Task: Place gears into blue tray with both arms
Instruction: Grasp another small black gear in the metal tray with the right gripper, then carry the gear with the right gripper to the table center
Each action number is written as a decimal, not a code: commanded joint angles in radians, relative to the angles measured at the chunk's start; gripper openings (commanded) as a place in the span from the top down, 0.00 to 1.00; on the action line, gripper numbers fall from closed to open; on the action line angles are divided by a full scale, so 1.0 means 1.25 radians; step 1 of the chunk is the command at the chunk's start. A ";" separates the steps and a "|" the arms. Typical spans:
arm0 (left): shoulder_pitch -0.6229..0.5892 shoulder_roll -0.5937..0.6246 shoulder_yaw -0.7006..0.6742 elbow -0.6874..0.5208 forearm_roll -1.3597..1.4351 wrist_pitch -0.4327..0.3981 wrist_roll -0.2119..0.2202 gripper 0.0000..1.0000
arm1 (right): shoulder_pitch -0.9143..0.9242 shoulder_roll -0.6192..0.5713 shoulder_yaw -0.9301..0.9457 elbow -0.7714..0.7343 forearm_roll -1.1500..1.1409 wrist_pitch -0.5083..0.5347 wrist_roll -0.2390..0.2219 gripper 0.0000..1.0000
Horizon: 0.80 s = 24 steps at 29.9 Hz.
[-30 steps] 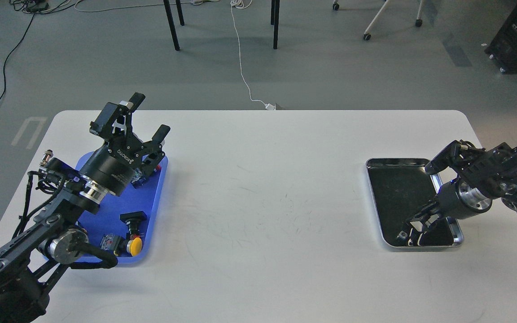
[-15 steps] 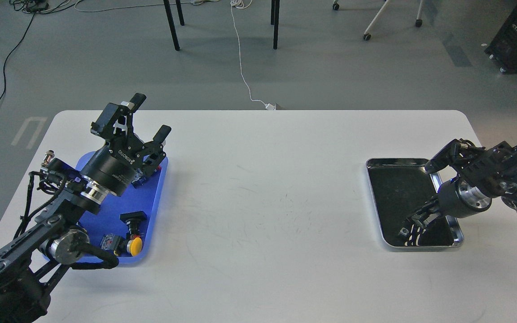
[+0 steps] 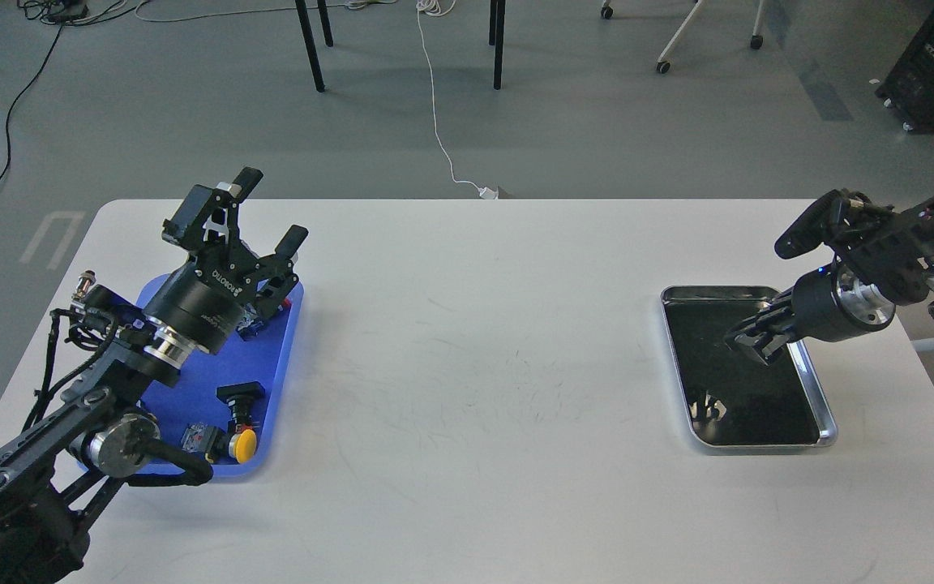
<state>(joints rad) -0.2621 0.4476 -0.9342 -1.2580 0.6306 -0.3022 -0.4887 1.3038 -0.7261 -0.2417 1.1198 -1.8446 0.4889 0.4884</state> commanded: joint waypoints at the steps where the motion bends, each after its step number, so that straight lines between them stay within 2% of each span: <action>1: 0.001 0.000 -0.002 0.000 0.000 0.000 0.000 0.02 | 0.031 0.073 -0.002 -0.021 0.004 0.000 0.000 0.79; 11: 0.001 -0.005 -0.017 -0.001 0.000 0.001 0.001 0.02 | 0.045 0.362 -0.010 -0.181 0.093 0.000 0.000 0.79; 16: 0.002 -0.001 -0.018 0.000 0.000 0.001 0.001 0.02 | 0.045 0.497 -0.061 -0.249 0.099 0.000 0.000 0.79; 19: 0.002 0.000 -0.025 -0.001 0.000 0.000 0.001 0.02 | 0.044 0.551 -0.086 -0.265 0.118 0.000 0.000 0.79; 24: 0.002 0.004 -0.023 -0.001 0.000 -0.002 0.001 0.02 | 0.041 0.580 -0.116 -0.259 0.186 -0.001 0.000 0.79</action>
<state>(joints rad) -0.2593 0.4492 -0.9647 -1.2594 0.6301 -0.3021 -0.4878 1.3566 -0.0165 -0.3661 0.7896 -1.6606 0.4887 0.4889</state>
